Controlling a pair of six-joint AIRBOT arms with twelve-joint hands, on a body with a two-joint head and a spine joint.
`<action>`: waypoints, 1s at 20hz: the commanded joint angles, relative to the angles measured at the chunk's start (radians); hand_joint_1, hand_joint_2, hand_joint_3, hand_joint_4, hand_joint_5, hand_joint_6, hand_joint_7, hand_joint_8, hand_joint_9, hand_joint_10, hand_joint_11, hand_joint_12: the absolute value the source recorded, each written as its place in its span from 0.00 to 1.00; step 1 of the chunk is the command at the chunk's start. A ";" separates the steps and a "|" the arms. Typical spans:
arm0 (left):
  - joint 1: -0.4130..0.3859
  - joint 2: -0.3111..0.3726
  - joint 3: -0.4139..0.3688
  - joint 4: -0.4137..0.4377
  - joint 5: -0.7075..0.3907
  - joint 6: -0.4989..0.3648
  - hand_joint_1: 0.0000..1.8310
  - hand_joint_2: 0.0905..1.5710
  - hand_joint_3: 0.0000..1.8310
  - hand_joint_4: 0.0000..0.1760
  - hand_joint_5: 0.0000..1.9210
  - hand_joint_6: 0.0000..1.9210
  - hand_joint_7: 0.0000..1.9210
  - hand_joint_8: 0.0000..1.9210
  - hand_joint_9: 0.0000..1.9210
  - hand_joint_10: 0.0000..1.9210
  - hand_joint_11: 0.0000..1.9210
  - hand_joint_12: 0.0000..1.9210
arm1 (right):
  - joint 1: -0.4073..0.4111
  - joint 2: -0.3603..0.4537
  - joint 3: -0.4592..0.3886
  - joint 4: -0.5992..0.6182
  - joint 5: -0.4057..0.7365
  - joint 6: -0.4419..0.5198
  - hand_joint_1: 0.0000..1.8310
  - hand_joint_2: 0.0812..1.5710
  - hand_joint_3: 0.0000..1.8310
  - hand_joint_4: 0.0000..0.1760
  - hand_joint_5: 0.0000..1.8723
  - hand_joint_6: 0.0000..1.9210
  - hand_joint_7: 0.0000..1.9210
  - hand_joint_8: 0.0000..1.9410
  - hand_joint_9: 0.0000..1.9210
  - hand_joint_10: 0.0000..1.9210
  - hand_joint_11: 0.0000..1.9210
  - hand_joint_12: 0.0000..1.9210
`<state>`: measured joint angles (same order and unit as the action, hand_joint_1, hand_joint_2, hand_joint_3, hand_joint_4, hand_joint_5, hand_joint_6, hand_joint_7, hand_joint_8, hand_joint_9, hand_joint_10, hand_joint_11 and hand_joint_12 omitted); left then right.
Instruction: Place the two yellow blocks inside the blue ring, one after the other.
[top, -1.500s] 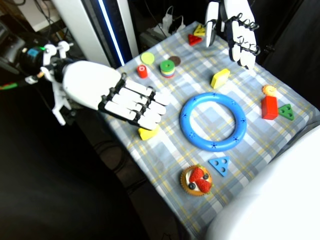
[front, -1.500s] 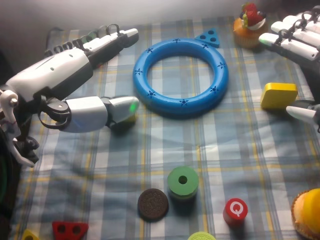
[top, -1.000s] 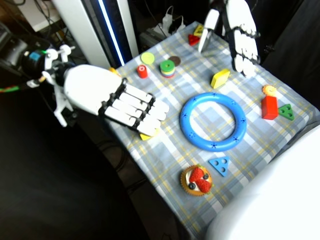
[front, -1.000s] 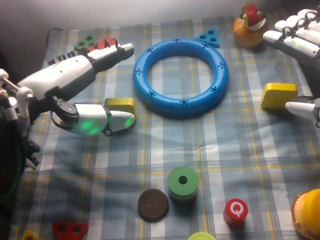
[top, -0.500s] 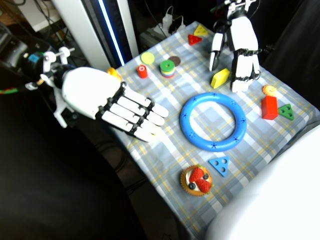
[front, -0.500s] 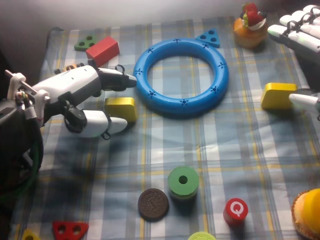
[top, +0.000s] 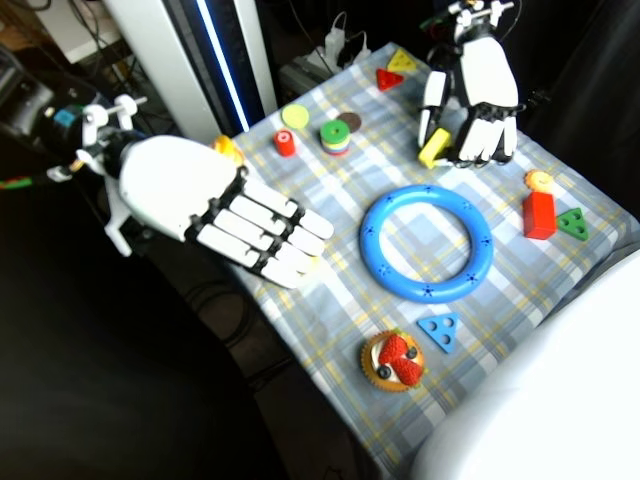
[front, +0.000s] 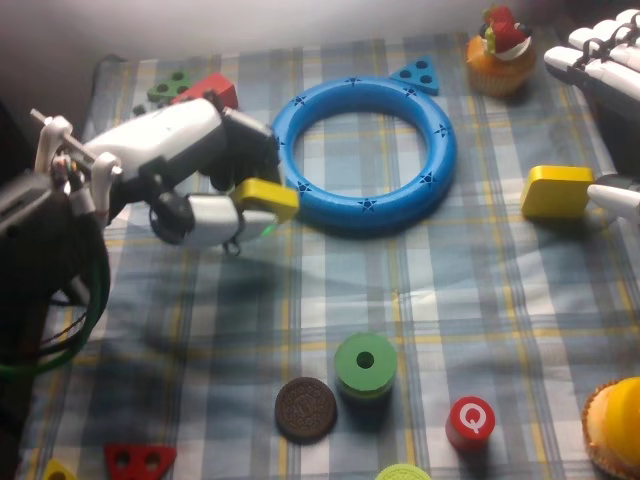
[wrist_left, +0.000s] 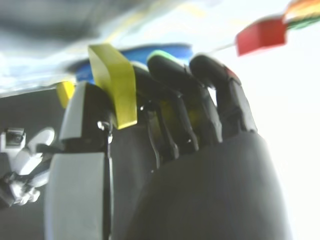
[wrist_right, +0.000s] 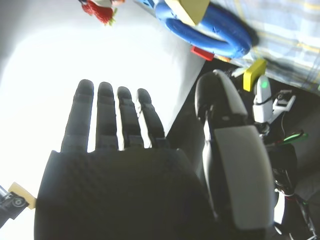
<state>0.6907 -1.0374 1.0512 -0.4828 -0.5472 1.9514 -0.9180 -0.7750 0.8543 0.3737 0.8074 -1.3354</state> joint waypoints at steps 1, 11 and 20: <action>-0.025 -0.001 0.010 0.022 -0.121 -0.004 0.60 0.77 0.00 0.00 0.40 0.67 0.35 0.96 0.29 1.00 0.14 1.00 | 0.007 0.001 0.001 -0.012 0.121 0.003 0.31 0.82 0.00 0.00 0.00 0.00 0.00 0.00 0.00 0.00 0.00 0.00; -0.220 -0.245 0.265 -0.078 0.080 0.057 0.66 0.77 0.00 0.00 0.41 0.55 0.40 0.84 0.30 0.96 0.13 1.00 | 0.007 -0.003 0.006 -0.012 0.121 0.003 0.28 0.82 0.00 0.00 0.00 0.00 0.00 0.00 0.00 0.00 0.01 0.00; -0.220 -0.356 0.388 -0.279 0.168 0.228 0.57 0.75 0.00 0.00 0.19 0.44 0.24 0.59 0.16 0.80 0.05 1.00 | 0.007 -0.012 0.012 -0.013 0.121 0.007 0.30 0.82 0.00 0.00 0.00 0.00 0.00 0.00 0.00 0.00 0.01 0.01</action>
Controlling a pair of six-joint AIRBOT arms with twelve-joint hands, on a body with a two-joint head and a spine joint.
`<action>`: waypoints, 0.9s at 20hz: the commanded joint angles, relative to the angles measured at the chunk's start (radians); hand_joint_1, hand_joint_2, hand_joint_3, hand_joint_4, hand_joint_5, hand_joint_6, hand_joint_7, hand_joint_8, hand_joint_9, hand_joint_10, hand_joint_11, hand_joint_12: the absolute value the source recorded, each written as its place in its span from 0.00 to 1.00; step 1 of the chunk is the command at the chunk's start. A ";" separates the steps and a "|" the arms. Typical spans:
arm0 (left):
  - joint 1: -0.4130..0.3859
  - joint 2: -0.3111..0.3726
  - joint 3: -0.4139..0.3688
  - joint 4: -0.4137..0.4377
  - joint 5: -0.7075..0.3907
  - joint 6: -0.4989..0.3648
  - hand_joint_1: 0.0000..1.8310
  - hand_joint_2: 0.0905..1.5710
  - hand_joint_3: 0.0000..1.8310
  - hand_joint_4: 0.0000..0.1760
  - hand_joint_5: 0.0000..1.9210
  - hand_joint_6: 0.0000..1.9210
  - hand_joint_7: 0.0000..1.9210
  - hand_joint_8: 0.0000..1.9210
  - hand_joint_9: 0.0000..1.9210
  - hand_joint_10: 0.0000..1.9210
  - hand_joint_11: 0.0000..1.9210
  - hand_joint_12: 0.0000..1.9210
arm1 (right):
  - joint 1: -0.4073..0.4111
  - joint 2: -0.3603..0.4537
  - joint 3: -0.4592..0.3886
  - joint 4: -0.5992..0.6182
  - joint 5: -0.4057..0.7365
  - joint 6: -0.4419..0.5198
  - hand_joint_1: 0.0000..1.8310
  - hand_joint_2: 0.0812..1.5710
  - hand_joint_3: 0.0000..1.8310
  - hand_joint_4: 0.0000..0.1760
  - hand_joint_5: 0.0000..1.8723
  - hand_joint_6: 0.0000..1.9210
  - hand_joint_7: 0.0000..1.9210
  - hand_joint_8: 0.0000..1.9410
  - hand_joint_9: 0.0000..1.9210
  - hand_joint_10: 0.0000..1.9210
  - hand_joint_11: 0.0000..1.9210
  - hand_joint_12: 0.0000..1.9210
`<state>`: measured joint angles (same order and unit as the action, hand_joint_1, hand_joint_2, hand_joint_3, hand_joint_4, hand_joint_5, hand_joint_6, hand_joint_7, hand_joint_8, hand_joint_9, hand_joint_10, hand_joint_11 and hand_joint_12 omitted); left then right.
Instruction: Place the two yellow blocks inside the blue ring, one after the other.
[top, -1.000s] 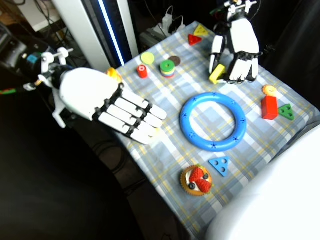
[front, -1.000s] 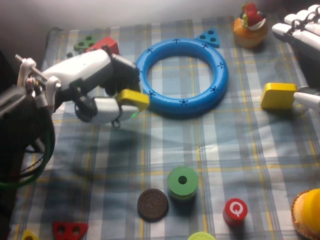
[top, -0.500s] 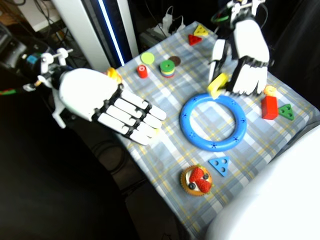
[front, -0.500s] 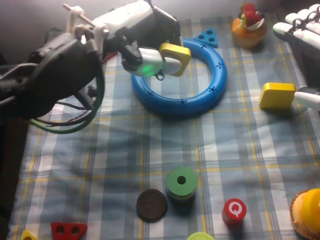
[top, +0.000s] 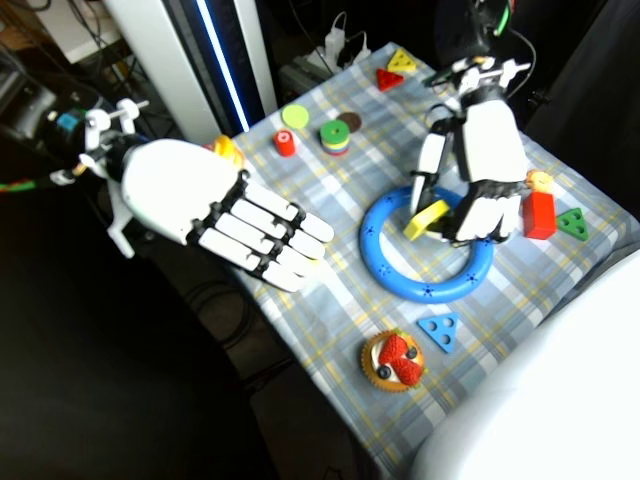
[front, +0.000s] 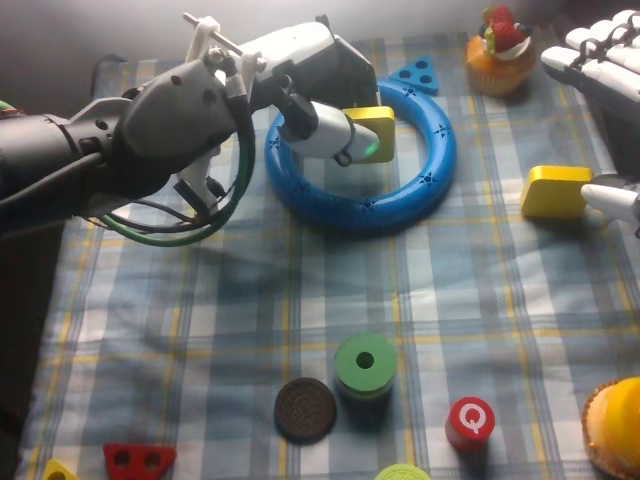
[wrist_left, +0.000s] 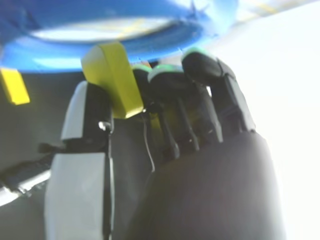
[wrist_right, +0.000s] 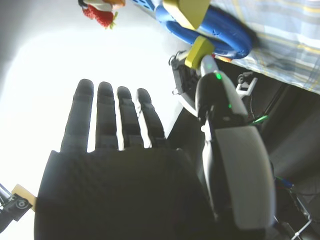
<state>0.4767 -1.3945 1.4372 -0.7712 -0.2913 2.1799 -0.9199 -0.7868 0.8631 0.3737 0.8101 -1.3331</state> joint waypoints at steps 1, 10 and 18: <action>-0.006 0.002 -0.001 0.010 -0.091 -0.001 0.57 0.75 0.00 0.00 0.19 0.44 0.24 0.59 0.16 0.80 0.05 1.00 | 0.009 -0.001 0.004 -0.013 0.119 0.004 0.30 0.82 0.00 0.00 0.00 0.00 0.00 0.00 0.00 0.00 0.01 0.01; 0.017 0.110 -0.149 0.212 -0.238 -0.199 0.41 0.68 0.00 0.59 0.14 0.00 0.11 0.00 0.03 0.17 0.00 0.49 | 0.009 -0.036 0.034 -0.012 0.091 0.040 0.28 0.81 0.00 0.00 0.00 0.00 0.00 0.00 0.00 0.00 0.00 0.06; 0.132 0.303 -0.366 0.403 -0.579 -0.453 0.28 0.89 0.00 0.13 0.17 0.01 0.14 0.01 0.06 0.08 0.00 0.32 | 0.035 -0.134 0.125 0.046 -0.014 0.056 0.39 0.80 0.00 0.00 0.07 0.01 0.12 0.01 0.11 0.06 0.00 0.68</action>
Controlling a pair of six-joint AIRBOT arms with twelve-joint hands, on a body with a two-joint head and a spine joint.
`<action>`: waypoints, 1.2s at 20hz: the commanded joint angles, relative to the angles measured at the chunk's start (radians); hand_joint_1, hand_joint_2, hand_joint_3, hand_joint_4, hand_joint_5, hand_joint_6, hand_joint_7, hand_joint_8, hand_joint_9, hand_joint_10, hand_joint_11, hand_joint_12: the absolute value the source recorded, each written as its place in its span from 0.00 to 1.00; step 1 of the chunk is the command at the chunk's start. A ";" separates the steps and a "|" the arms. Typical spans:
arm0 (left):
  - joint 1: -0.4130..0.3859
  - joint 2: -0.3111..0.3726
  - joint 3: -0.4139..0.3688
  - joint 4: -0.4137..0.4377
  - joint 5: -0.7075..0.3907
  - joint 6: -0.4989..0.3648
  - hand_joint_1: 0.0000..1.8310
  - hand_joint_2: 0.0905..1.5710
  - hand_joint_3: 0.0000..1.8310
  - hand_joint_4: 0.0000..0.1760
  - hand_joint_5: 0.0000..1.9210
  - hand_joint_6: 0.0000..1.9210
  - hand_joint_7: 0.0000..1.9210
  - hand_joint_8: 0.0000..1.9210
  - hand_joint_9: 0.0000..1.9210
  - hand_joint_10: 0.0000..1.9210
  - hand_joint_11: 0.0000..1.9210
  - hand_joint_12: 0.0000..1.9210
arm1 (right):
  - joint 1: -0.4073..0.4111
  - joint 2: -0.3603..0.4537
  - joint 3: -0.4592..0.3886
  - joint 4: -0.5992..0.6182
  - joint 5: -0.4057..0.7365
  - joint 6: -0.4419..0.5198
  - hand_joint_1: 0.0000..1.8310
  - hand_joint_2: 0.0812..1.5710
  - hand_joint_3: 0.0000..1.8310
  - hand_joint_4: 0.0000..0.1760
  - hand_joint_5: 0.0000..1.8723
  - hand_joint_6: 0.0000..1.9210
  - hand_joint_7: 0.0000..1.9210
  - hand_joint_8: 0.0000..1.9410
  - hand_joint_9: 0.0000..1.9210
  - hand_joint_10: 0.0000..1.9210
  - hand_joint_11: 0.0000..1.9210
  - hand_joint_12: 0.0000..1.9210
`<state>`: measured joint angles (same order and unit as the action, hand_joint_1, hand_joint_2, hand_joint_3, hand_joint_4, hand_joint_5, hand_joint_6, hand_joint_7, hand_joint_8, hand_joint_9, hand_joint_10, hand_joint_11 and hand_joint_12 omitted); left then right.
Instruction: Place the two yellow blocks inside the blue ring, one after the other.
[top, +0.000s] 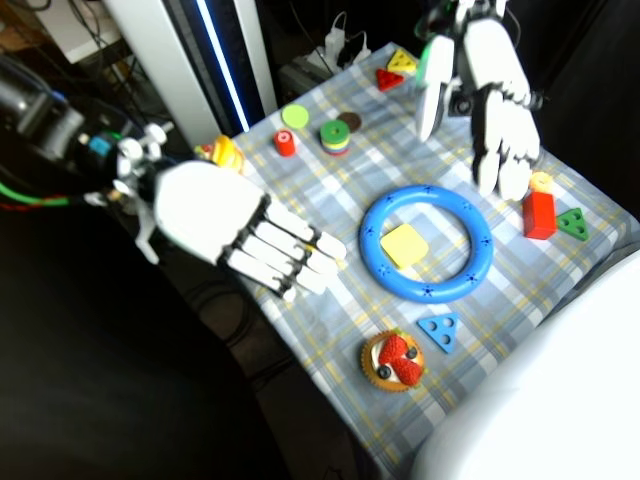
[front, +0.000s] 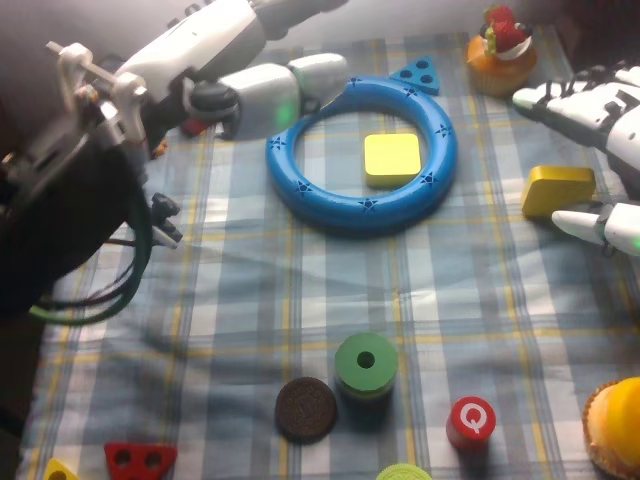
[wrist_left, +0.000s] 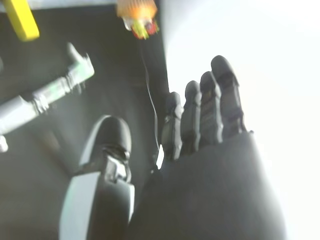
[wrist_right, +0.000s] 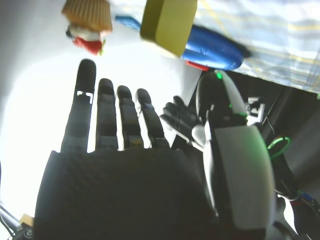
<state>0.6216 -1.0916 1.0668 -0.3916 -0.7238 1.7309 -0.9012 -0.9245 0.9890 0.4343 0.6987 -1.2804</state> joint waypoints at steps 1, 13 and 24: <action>-0.003 0.011 -0.006 0.031 -0.165 -0.025 0.30 0.88 0.00 0.05 0.18 0.01 0.14 0.00 0.06 0.08 0.00 0.19 | 0.017 -0.004 0.008 -0.008 0.086 0.004 0.40 0.80 0.00 0.00 0.08 0.02 0.13 0.02 0.12 0.07 0.00 0.67; 0.128 0.128 -0.115 0.031 -0.346 -0.085 0.34 0.88 0.00 0.00 0.21 0.00 0.19 0.00 0.04 0.25 0.00 0.62 | 0.133 -0.041 0.046 -0.053 0.050 0.009 0.64 0.76 0.00 0.00 0.39 0.66 0.45 0.69 0.33 0.66 0.14 0.93; 0.205 0.133 -0.123 -0.023 -0.380 -0.117 0.36 0.89 0.00 0.00 0.20 0.00 0.17 0.00 0.04 0.21 0.00 0.54 | 0.378 -0.244 0.217 -0.180 -0.140 0.011 0.73 0.77 0.00 0.00 0.35 0.70 0.42 0.68 0.36 0.81 0.25 0.89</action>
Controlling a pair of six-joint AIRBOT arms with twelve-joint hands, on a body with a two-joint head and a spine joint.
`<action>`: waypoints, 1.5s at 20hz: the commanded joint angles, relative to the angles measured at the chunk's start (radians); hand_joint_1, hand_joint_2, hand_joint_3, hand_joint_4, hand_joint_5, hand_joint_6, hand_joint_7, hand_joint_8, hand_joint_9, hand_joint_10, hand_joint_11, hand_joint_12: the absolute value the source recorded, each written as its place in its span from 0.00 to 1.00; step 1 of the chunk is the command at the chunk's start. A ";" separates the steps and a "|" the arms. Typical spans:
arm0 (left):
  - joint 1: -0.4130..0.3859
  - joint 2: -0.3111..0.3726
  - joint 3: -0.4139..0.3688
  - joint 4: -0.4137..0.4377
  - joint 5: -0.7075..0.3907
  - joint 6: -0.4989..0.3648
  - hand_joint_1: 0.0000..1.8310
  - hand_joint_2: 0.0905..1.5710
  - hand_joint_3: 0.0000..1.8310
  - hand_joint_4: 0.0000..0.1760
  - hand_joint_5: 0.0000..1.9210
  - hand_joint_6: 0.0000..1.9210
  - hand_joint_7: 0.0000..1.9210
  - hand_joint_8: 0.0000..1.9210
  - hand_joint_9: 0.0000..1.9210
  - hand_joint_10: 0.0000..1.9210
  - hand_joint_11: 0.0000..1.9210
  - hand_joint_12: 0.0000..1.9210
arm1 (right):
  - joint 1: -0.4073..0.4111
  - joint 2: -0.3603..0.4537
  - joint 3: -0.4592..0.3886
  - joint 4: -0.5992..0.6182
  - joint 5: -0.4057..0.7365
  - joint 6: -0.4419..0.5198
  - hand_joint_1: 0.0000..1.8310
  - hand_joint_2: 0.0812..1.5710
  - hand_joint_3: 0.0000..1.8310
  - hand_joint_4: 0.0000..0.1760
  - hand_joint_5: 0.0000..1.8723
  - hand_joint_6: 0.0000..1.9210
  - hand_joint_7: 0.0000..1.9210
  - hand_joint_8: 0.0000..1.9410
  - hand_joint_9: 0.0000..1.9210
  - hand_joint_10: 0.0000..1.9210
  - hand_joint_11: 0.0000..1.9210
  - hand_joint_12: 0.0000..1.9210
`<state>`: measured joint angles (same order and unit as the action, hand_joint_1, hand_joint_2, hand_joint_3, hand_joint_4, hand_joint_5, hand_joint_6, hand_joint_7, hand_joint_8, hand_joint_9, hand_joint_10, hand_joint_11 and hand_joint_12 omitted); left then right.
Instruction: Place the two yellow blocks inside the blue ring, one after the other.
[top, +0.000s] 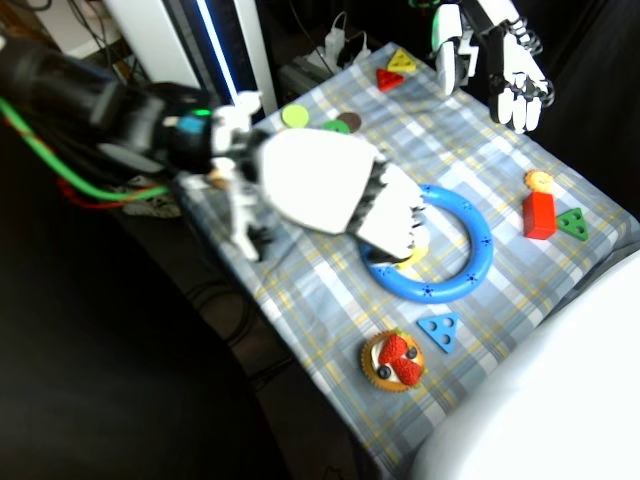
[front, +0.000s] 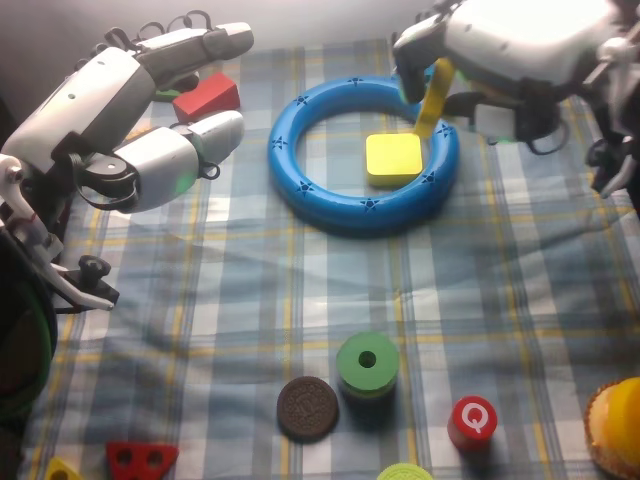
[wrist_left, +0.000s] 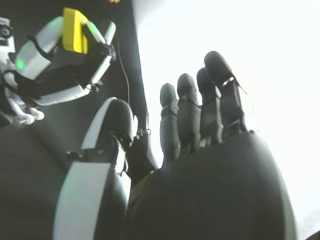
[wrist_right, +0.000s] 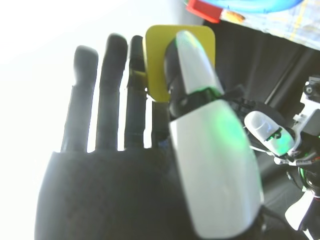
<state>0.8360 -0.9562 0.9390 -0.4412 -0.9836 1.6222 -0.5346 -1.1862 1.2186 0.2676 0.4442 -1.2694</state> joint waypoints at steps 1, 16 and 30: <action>-0.009 -0.004 0.005 0.030 -0.110 -0.009 0.35 0.90 0.00 0.00 0.20 0.00 0.17 0.00 0.04 0.21 0.00 0.57 | 0.029 -0.018 0.019 -0.016 0.076 -0.009 0.73 0.77 0.00 0.00 0.36 0.69 0.43 0.67 0.36 0.80 0.23 0.88; -0.008 -0.014 0.012 0.039 -0.104 -0.020 0.35 0.91 0.00 0.00 0.19 0.00 0.17 0.00 0.03 0.22 0.00 0.43 | 0.041 -0.060 0.073 0.021 -0.032 -0.013 0.38 0.78 0.01 0.06 0.04 0.00 0.12 0.00 0.08 0.23 0.00 0.69; 0.054 0.028 -0.020 0.032 -0.210 -0.092 0.39 0.89 0.00 0.00 0.17 0.00 0.16 0.00 0.04 0.23 0.00 0.62 | -0.203 0.389 -0.333 -0.031 0.539 0.067 0.21 0.82 0.00 0.33 0.00 0.00 0.00 0.00 0.00 0.01 0.00 0.16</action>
<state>0.8959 -0.9363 0.9199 -0.4366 -1.0584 1.5391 -0.7586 -0.7918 0.8848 0.2543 0.8169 -1.2076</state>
